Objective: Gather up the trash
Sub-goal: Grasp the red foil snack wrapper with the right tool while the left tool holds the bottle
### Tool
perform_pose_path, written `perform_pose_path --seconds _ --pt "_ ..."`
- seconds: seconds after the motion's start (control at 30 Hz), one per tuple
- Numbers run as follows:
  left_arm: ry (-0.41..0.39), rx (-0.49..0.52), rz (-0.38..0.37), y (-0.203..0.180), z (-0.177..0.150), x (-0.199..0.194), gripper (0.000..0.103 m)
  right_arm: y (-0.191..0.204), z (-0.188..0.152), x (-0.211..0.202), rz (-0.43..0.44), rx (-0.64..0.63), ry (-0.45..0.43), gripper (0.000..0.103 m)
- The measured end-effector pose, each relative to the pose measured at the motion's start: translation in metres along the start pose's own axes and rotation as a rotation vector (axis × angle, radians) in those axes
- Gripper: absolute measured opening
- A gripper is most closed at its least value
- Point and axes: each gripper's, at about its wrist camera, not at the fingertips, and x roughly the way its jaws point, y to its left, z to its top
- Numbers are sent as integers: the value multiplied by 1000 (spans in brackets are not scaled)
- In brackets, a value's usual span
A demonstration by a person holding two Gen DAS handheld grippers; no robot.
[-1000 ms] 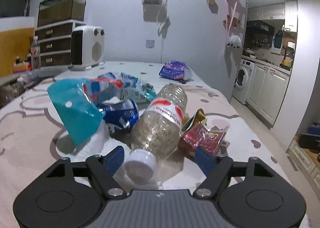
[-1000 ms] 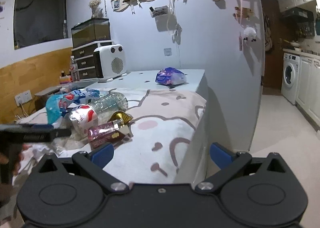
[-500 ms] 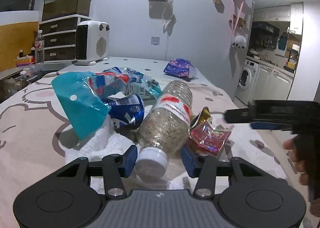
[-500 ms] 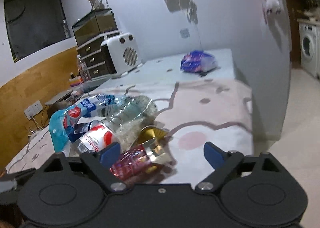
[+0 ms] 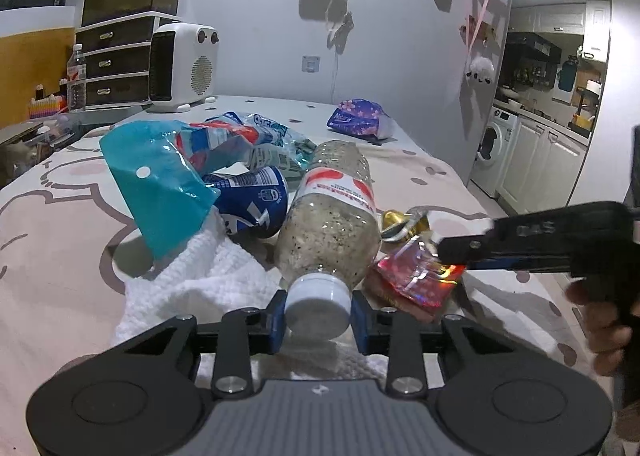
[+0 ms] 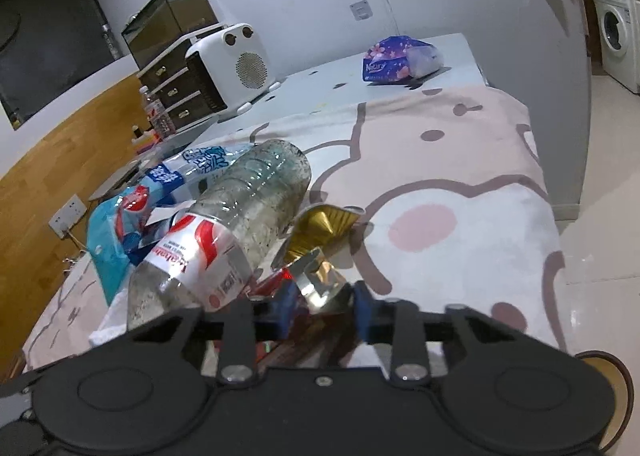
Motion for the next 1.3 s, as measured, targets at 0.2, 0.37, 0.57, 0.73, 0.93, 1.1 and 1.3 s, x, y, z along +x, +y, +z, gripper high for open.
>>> perform_pose_path --seconds 0.2,0.37,0.57,0.73,0.93,1.1,1.3 --pt "-10 -19 -14 3 -1 -3 34 -16 -8 -36 35 5 33 20" --pt "-11 -12 -13 0 -2 -3 34 -27 -32 -70 18 -15 86 9" --pt "-18 -9 -19 0 -4 -5 34 -22 -58 -100 82 -88 147 12" --pt "-18 -13 -27 0 -4 -6 34 -11 -48 -111 121 -345 21 48" --pt "-12 -16 -30 1 -4 -5 34 -10 -26 -93 170 -670 -114 89" --pt "-11 -20 -35 1 -5 -5 34 -26 6 -53 291 -575 -44 92" --pt "-10 -23 -40 2 -5 -5 34 -31 5 -17 382 -489 32 92"
